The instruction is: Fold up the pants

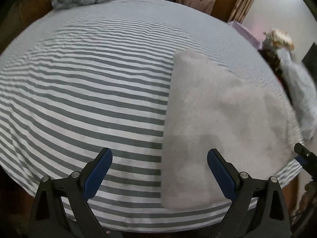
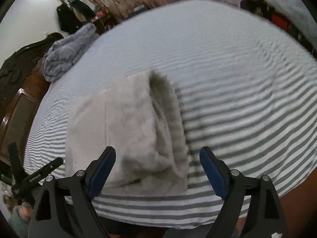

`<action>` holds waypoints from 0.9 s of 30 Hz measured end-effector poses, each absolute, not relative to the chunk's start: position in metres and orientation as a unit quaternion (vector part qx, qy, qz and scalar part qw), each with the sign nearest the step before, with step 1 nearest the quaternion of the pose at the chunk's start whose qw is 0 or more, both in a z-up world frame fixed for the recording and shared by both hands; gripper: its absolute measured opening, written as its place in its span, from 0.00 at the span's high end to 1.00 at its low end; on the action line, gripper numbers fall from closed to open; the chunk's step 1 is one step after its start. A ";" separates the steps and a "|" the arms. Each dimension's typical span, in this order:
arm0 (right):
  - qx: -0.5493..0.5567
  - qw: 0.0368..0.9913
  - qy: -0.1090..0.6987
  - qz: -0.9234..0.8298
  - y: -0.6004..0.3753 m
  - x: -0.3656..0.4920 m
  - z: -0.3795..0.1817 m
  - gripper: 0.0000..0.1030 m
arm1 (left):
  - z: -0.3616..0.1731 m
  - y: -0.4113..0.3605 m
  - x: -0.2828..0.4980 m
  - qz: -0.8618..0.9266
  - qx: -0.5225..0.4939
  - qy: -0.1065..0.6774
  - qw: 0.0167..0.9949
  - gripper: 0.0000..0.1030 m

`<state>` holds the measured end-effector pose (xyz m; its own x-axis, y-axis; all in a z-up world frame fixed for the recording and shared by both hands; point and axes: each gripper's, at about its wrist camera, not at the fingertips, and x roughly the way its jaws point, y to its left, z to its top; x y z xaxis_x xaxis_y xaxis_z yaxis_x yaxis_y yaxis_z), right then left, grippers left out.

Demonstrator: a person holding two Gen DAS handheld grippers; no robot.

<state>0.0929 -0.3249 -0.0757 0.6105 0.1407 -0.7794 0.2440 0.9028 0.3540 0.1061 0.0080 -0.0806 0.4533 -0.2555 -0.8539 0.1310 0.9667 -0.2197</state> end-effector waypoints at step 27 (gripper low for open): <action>0.238 0.847 0.476 0.015 -0.367 0.143 -0.090 0.22 | -0.085 0.008 0.139 -0.134 -0.101 0.520 0.838 0.06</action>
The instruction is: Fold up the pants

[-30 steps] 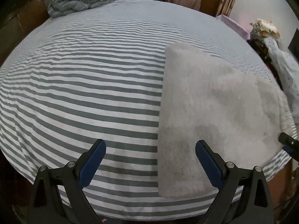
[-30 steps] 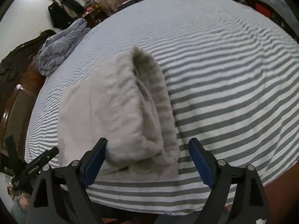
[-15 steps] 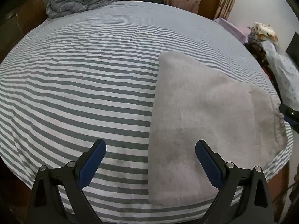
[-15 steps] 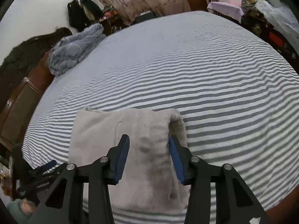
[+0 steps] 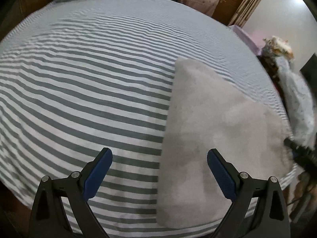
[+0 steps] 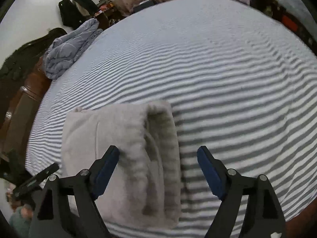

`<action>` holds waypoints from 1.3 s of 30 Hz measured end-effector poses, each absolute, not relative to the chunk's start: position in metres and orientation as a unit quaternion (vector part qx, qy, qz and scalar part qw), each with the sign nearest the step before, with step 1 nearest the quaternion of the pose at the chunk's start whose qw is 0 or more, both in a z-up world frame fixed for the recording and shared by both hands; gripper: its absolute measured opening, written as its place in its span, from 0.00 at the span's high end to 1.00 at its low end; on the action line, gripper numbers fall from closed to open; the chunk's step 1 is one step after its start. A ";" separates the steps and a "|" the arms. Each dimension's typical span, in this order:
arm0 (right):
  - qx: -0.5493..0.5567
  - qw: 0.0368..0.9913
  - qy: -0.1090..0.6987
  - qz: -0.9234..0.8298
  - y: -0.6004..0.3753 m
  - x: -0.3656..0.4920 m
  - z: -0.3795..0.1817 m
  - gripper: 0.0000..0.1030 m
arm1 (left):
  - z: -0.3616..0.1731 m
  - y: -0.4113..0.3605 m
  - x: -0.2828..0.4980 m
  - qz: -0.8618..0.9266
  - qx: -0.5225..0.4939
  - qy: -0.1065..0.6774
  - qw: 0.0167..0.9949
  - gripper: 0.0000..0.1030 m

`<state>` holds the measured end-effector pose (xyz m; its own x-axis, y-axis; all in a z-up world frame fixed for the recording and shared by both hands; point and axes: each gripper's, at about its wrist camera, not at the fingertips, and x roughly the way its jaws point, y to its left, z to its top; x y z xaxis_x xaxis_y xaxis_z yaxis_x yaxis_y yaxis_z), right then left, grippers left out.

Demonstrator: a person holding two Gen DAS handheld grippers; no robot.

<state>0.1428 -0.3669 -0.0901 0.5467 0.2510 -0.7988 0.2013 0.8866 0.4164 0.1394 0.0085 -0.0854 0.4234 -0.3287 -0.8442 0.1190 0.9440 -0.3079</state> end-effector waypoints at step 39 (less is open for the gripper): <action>0.306 0.773 0.486 0.272 -0.349 0.170 -0.164 0.16 | -0.122 -0.041 0.168 -0.278 -0.075 0.511 0.810 0.16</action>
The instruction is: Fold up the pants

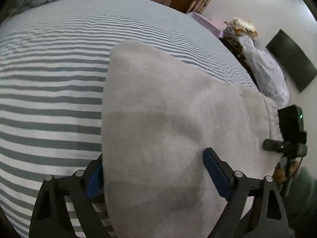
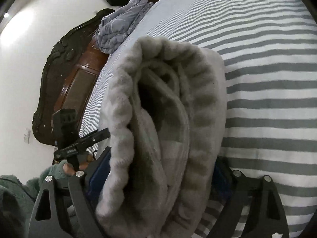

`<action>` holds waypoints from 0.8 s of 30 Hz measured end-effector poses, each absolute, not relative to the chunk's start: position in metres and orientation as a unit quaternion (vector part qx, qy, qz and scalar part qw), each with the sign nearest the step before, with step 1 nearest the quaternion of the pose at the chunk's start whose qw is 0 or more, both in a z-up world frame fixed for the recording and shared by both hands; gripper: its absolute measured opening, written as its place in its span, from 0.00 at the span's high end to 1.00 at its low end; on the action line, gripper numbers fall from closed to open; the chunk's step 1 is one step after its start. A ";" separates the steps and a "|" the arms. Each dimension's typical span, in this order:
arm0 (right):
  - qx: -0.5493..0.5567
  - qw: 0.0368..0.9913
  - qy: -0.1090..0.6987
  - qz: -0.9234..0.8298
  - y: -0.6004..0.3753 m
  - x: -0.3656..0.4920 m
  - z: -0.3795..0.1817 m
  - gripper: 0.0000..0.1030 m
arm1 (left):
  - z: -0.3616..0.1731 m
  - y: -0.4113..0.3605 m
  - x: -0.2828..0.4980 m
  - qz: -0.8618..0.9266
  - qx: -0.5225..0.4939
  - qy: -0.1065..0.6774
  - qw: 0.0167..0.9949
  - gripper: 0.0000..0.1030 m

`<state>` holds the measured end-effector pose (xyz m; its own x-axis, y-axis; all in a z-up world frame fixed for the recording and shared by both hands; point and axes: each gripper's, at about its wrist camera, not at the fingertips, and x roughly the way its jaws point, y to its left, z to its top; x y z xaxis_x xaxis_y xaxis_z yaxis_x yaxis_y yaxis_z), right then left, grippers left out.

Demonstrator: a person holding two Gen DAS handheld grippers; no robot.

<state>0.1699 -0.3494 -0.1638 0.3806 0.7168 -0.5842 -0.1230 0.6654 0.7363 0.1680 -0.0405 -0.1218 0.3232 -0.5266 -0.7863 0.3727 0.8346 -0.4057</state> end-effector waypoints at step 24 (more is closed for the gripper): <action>0.302 0.807 0.475 0.180 -0.336 0.157 -0.150 0.48 | -0.117 -0.049 0.165 -0.251 -0.063 0.491 0.832 0.34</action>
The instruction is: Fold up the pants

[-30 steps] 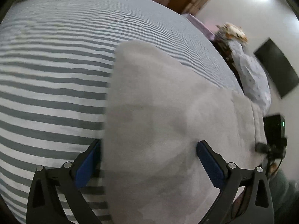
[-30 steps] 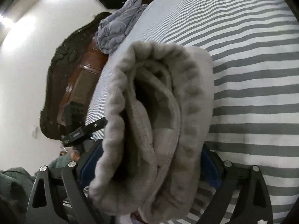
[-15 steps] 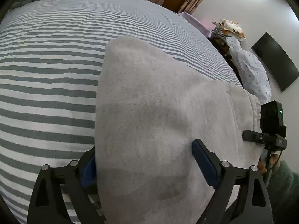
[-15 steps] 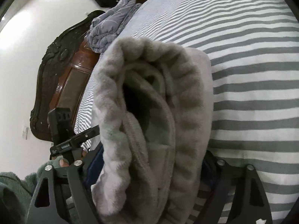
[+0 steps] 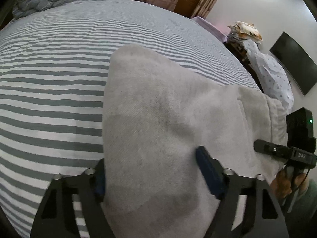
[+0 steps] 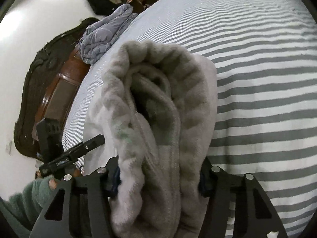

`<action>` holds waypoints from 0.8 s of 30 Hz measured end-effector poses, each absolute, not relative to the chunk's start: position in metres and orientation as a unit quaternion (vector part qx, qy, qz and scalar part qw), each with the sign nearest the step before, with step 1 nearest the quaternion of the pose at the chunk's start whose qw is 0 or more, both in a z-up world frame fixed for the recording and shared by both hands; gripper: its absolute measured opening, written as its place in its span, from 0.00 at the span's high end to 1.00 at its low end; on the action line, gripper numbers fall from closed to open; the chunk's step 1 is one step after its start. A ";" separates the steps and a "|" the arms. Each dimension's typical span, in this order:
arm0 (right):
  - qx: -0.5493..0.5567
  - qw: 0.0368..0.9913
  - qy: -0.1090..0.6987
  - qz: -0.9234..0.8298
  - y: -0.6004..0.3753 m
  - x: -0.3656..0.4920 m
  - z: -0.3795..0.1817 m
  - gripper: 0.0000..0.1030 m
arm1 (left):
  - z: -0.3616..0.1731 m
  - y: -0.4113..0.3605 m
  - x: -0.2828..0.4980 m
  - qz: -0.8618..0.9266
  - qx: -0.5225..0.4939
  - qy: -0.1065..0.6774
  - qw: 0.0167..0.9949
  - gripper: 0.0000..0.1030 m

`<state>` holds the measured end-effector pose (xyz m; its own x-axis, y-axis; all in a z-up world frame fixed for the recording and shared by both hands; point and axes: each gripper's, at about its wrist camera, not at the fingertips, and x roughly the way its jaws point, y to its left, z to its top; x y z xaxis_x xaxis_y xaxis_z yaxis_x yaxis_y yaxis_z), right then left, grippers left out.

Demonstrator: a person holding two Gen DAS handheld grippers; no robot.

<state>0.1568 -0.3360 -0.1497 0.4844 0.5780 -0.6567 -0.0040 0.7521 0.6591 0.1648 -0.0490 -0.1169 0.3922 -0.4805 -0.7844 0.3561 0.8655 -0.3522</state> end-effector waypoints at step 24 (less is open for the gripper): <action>0.316 0.810 0.473 0.146 -0.331 0.142 -0.106 0.57 | -0.075 -0.053 0.155 -0.186 -0.060 0.492 0.849 0.78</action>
<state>0.1417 -0.3309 -0.1060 0.5108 0.5351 -0.6729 0.0623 0.7576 0.6497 0.1552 -0.0527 -0.0750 0.4473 -0.3749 -0.8120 0.2579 0.9234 -0.2843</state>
